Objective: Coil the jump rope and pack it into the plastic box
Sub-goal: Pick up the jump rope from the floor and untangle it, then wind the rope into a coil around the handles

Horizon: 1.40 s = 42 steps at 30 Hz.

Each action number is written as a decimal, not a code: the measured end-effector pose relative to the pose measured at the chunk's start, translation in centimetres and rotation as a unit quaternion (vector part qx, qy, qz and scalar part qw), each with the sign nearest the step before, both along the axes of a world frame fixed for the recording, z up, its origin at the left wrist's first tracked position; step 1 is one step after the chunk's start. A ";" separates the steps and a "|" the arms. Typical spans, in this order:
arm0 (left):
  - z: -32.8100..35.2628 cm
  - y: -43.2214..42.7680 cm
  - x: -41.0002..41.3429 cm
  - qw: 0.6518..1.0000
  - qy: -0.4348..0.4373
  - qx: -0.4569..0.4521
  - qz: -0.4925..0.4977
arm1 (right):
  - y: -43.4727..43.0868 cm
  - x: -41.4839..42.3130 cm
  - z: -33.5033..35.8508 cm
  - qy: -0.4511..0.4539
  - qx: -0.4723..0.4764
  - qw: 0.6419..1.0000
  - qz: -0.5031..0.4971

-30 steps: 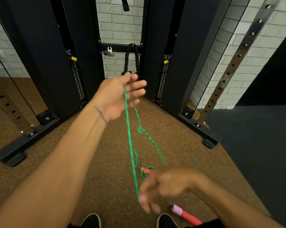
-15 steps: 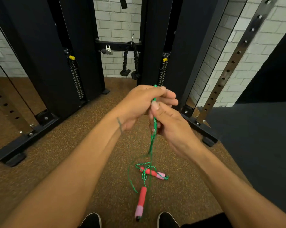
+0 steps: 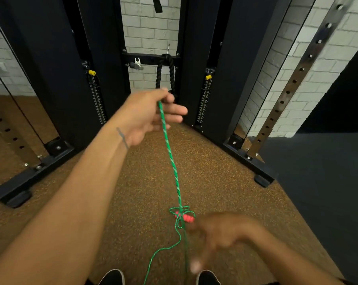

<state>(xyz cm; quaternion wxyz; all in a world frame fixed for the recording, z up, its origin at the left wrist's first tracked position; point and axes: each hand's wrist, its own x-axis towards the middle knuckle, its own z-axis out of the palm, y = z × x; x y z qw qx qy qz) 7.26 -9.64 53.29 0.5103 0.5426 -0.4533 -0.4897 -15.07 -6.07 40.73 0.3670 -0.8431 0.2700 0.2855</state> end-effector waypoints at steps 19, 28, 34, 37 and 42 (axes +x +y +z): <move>-9.0 -1.5 1.3 0.964 0.078 0.234 0.095 | -4.2 0.4 6.8 -0.535 0.119 0.748 -0.375; -10.1 -0.6 1.0 0.968 -0.143 0.190 -0.081 | -6.6 -4.3 8.2 -0.576 0.225 0.682 -0.391; -7.2 0.1 0.8 0.924 -0.258 0.113 -0.259 | -9.9 -7.0 6.5 -0.621 0.150 0.541 -0.546; -6.8 0.0 0.5 0.969 -0.085 0.036 -0.231 | -10.8 -7.8 4.8 -0.567 0.100 0.523 -0.628; -5.5 0.3 -0.9 0.939 0.258 -0.009 -0.226 | -11.4 -8.6 1.7 -0.377 -0.008 0.629 -0.680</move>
